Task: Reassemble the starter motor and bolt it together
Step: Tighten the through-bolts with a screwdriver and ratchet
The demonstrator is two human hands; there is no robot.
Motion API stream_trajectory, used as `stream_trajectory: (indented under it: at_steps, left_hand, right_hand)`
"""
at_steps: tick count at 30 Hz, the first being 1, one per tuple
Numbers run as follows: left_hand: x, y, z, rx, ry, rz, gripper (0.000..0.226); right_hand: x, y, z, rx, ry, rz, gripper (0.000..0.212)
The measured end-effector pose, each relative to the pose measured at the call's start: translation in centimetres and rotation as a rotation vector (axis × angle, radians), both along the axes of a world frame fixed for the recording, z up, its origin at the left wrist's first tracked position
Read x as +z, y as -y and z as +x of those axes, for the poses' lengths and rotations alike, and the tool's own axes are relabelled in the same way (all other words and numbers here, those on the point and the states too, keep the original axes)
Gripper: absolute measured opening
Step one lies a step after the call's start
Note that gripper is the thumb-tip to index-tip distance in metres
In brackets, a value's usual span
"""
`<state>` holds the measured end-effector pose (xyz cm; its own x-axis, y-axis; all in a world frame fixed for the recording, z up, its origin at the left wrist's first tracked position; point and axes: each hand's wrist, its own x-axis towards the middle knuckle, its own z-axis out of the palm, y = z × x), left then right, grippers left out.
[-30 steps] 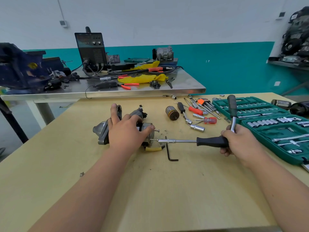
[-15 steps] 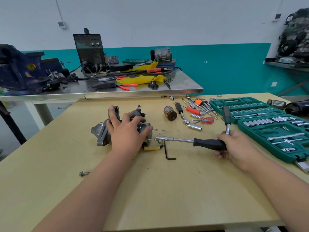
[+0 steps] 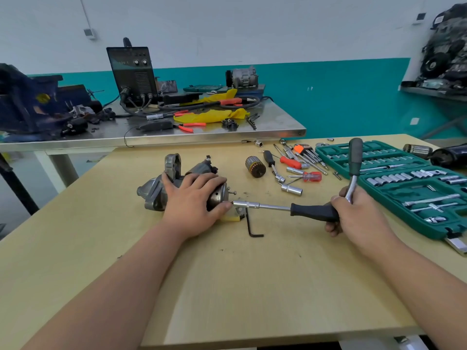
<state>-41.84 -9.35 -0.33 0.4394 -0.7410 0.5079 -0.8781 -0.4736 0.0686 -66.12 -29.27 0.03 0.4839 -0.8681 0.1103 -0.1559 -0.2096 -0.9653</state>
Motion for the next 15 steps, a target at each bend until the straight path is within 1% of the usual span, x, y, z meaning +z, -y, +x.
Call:
stream_trajectory:
  at_steps: [3, 6, 9, 12, 15]
  left_hand:
    - [-0.1, 0.4, -0.3, 0.03, 0.015, 0.017, 0.084]
    - [-0.2, 1.0, -0.8, 0.073, 0.003, -0.01, 0.087]
    - [-0.1, 1.2, -0.7, 0.092, 0.025, -0.001, 0.08]
    - [-0.2, 1.1, -0.4, 0.085, 0.042, -0.003, 0.078]
    - [-0.4, 1.0, -0.4, 0.078, 0.053, -0.01, 0.077]
  right_hand:
    - [0.0, 0.1, 0.0, 0.013, 0.016, 0.023, 0.015]
    - [0.0, 0.4, -0.2, 0.099, 0.026, -0.025, 0.015]
    - [0.3, 1.0, -0.2, 0.182, -0.033, -0.207, 0.012]
    - [0.5, 2.2, -0.5, 0.262, -0.21, -0.418, 0.009]
    - [0.4, 3.3, -1.0, 0.322, -0.325, -0.56, 0.017]
